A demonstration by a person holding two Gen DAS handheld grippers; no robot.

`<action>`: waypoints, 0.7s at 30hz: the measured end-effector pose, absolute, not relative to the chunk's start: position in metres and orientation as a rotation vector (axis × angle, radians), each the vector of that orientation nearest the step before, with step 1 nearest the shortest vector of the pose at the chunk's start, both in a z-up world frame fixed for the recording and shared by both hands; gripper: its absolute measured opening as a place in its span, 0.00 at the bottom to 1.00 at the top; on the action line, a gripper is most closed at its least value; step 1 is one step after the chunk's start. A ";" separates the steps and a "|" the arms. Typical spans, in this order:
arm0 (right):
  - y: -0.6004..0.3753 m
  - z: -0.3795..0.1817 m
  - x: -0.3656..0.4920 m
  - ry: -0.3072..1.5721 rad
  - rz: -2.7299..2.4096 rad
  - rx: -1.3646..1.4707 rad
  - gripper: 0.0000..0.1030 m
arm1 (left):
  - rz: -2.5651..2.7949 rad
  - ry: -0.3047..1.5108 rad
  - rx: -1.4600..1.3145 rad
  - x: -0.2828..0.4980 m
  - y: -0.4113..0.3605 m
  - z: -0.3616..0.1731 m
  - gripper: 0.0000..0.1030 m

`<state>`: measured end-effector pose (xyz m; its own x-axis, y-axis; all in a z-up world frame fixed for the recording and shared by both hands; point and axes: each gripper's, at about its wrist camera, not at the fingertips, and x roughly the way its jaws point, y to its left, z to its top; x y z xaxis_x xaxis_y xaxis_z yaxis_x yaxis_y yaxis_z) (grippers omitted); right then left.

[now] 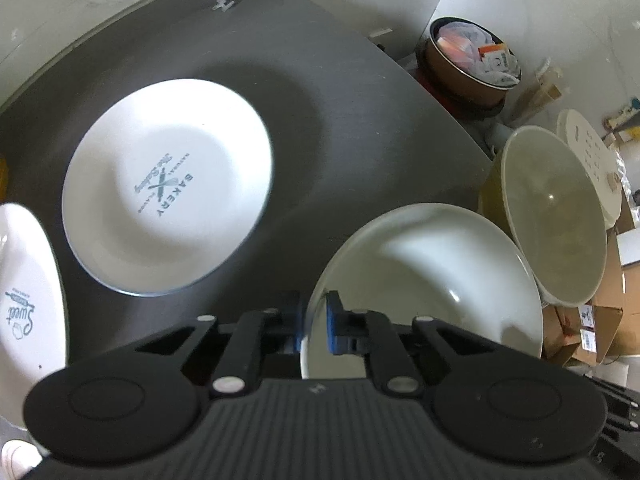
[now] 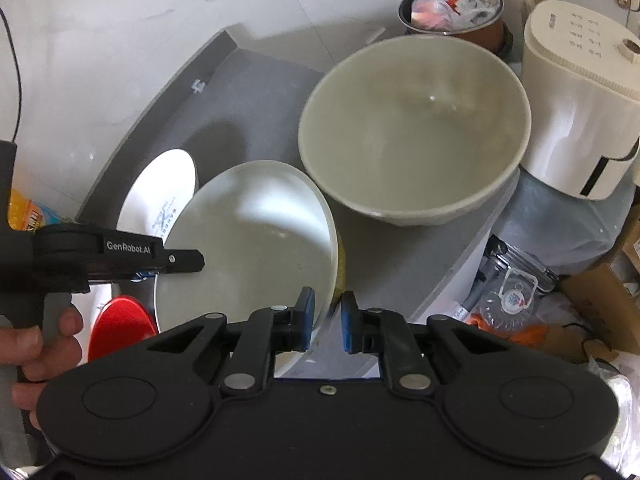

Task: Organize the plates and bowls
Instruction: 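Lift the white bowl with both grippers and carry it over the red bowl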

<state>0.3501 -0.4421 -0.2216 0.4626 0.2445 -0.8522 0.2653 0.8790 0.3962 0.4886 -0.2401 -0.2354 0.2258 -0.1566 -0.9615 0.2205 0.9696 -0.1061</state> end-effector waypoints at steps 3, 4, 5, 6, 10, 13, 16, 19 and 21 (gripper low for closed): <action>-0.442 -0.216 0.350 1.084 -0.009 0.518 0.13 | -0.255 1.315 0.038 0.488 -0.238 -0.232 0.09; -0.443 -0.215 0.350 1.079 -0.007 0.522 0.13 | -0.255 1.311 0.033 0.488 -0.237 -0.230 0.09; -0.443 -0.213 0.349 1.074 -0.006 0.522 0.13 | -0.255 1.306 0.030 0.488 -0.237 -0.227 0.09; -0.443 -0.211 0.349 1.068 -0.006 0.522 0.13 | -0.258 1.300 0.024 0.488 -0.236 -0.224 0.09; -0.446 -0.205 0.348 1.048 -0.002 0.533 0.13 | -0.267 1.281 0.007 0.487 -0.235 -0.212 0.08; -0.448 -0.198 0.345 1.029 -0.002 0.549 0.13 | -0.274 1.266 -0.003 0.487 -0.235 -0.202 0.08; -0.449 -0.190 0.343 1.004 0.004 0.553 0.13 | -0.279 1.246 -0.011 0.485 -0.234 -0.191 0.07; -0.450 -0.181 0.342 0.976 0.018 0.550 0.13 | -0.276 1.234 -0.028 0.484 -0.230 -0.181 0.07; -0.450 -0.176 0.341 0.957 0.030 0.544 0.13 | -0.271 1.223 -0.037 0.482 -0.227 -0.175 0.07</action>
